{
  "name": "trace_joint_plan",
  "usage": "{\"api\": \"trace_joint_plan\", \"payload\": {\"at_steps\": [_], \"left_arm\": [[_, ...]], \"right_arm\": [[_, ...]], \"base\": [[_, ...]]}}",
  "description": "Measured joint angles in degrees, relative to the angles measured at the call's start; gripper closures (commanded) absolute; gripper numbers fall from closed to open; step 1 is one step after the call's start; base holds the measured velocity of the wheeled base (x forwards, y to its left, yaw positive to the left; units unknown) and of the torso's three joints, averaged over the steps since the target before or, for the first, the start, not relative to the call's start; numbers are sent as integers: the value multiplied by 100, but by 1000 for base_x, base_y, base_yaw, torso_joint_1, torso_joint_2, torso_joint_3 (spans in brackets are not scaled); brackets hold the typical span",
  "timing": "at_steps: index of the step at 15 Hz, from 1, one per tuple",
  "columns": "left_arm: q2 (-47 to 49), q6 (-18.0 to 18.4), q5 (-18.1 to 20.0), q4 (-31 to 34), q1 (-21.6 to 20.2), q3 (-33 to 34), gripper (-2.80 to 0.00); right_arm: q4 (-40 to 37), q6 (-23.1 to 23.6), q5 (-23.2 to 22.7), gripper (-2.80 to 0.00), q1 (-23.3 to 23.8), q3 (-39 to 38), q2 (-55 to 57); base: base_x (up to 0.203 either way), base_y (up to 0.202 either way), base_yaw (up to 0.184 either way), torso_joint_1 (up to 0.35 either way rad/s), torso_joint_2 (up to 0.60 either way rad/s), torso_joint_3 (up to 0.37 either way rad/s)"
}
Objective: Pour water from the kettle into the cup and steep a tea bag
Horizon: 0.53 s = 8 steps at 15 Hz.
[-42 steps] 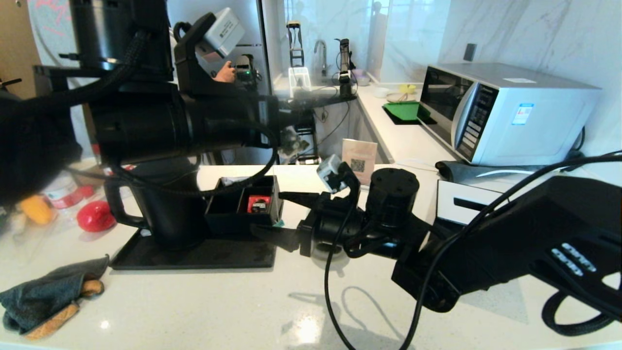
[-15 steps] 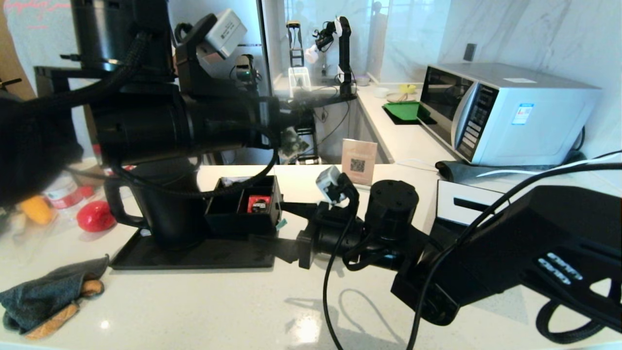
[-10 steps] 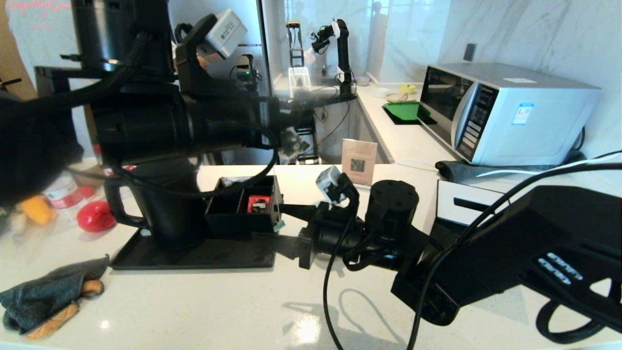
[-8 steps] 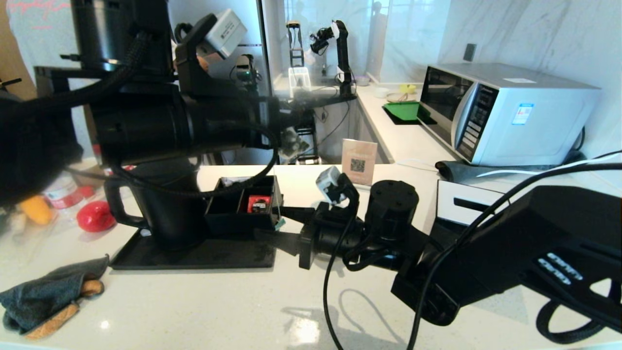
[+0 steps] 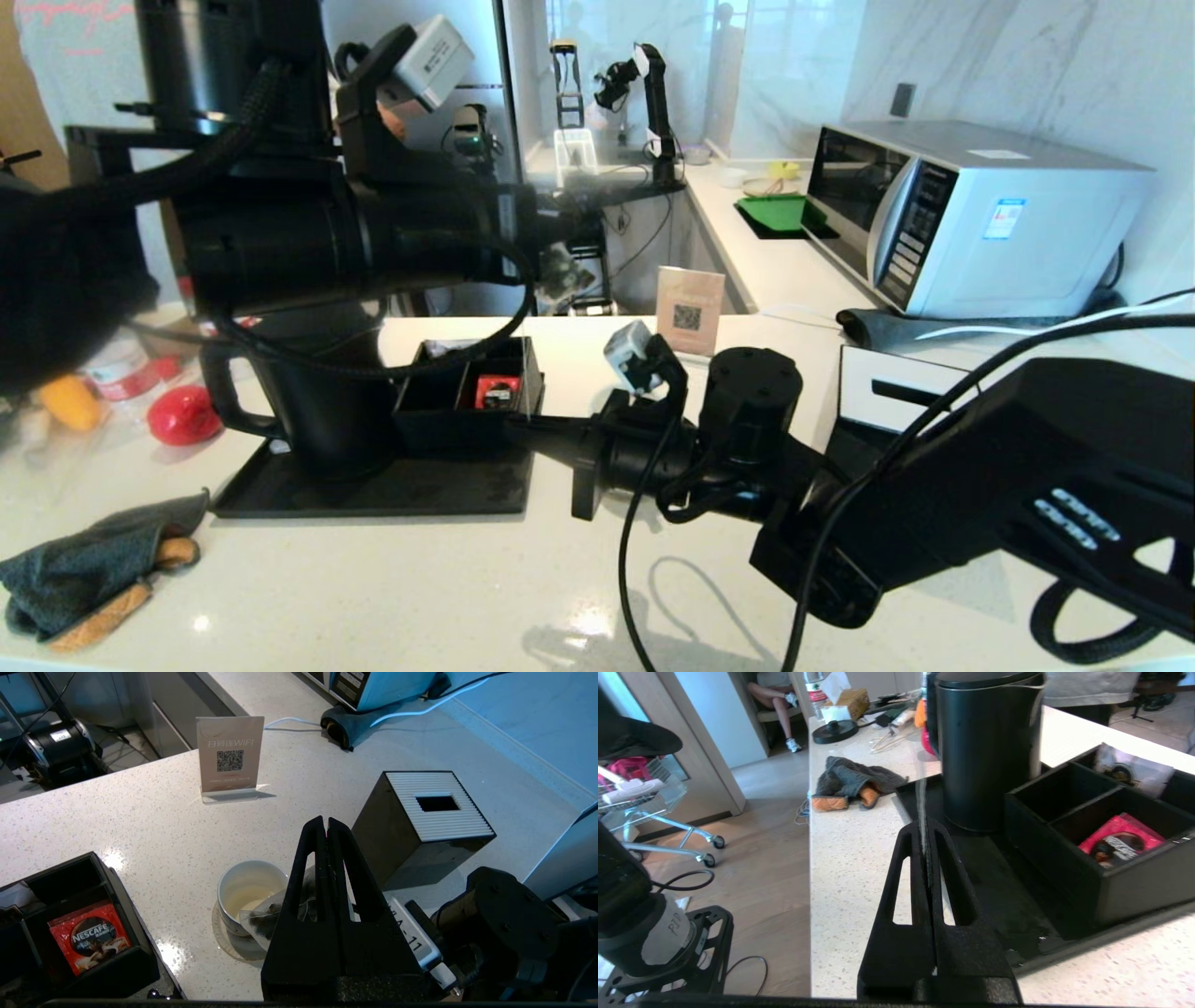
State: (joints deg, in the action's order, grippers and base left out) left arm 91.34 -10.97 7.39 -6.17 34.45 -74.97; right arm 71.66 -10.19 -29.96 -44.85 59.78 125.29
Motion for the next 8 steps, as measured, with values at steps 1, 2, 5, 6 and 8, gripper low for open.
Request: {"api": "trace_joint_plan", "payload": {"at_steps": [1, 2, 5, 6, 8], "left_arm": [[0, 0, -1, -2, 0, 0, 0], [0, 0, -1, 0, 2, 2, 0], [-22, 0, -4, 0, 39, 24, 0], [-36, 0, -11, -2, 76, 36, 0], [-69, -7, -168, 0, 215, 80, 0]], "right_arm": [[4, -2, 1, 0, -21, -2, 0], [0, 2, 3, 0, -33, -2, -2], [-13, 5, 25, 0, -44, 39, -2], [-19, 5, 34, 0, -43, 64, -2], [-44, 5, 42, 0, -23, 167, -5]], "base": [[0, 0, 0, 0, 0, 0], [0, 0, 0, 0, 0, 0], [0, 0, 0, 0, 0, 0], [0, 0, 0, 0, 0, 0], [0, 0, 0, 0, 0, 0]]}}
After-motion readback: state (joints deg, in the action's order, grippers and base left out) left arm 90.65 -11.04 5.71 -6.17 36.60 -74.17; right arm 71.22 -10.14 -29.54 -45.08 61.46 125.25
